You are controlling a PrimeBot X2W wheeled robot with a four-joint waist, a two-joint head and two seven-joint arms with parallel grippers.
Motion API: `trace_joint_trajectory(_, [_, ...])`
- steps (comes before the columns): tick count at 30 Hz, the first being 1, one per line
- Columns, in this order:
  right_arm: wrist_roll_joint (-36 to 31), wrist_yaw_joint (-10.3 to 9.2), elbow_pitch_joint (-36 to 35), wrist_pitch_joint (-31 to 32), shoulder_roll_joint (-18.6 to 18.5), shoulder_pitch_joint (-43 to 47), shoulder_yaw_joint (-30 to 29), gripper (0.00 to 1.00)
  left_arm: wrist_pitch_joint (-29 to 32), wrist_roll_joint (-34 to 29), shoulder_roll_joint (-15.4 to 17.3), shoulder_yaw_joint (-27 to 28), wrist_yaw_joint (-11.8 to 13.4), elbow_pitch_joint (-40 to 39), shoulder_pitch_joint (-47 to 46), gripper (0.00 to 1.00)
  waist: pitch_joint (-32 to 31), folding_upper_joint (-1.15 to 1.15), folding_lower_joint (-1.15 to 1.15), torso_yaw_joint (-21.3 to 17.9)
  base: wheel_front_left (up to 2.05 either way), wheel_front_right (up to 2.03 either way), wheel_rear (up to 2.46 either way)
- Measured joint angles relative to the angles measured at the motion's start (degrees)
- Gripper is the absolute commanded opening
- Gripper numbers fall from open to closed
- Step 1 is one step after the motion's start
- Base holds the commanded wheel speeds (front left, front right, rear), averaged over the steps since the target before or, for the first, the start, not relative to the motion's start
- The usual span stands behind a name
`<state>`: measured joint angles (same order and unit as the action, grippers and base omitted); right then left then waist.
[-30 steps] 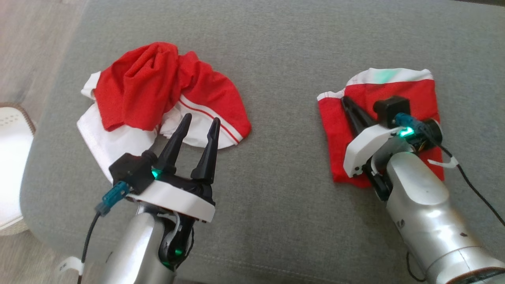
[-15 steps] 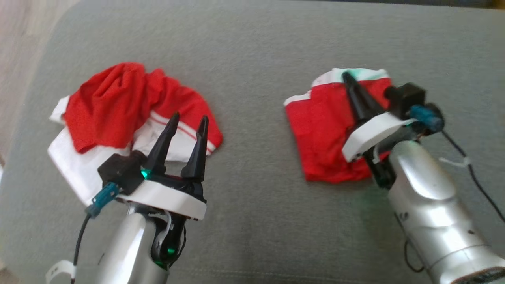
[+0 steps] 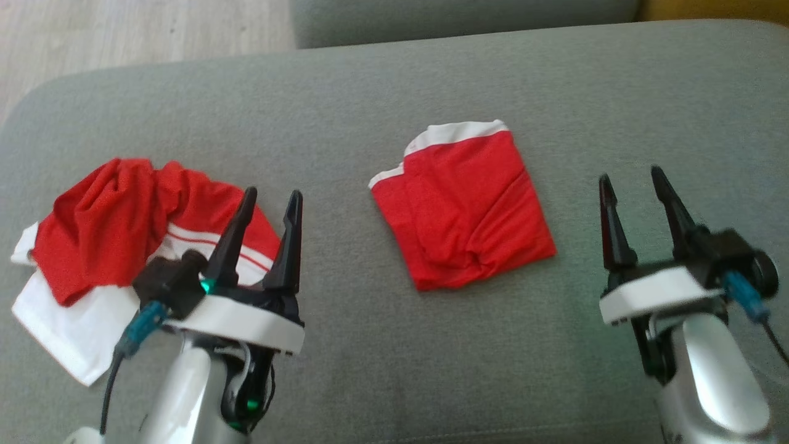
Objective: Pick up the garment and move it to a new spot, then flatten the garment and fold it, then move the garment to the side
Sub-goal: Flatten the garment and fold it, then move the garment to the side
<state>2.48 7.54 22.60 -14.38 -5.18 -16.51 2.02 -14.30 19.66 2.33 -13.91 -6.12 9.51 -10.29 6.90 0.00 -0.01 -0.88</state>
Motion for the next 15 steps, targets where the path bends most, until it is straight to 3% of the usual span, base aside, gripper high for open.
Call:
trace_joint_trajectory(7, [-1.8, 0.00, -3.9, 0.0, 1.8, 6.8, -2.9, 1.00, 0.0, -1.2, 0.0, 0.8, 0.0, 1.0, 3.8, 1.00, -1.9, 0.00, 0.00, -2.0, 0.00, 0.00, 0.00])
trace_joint_trajectory(15, [-1.8, 0.00, -4.4, 0.0, 2.3, 7.4, -3.1, 1.00, 0.0, -1.4, 0.0, 1.2, 0.0, 1.0, 4.5, 1.00, -1.7, 0.00, 0.00, -1.6, 0.00, 0.00, 0.00])
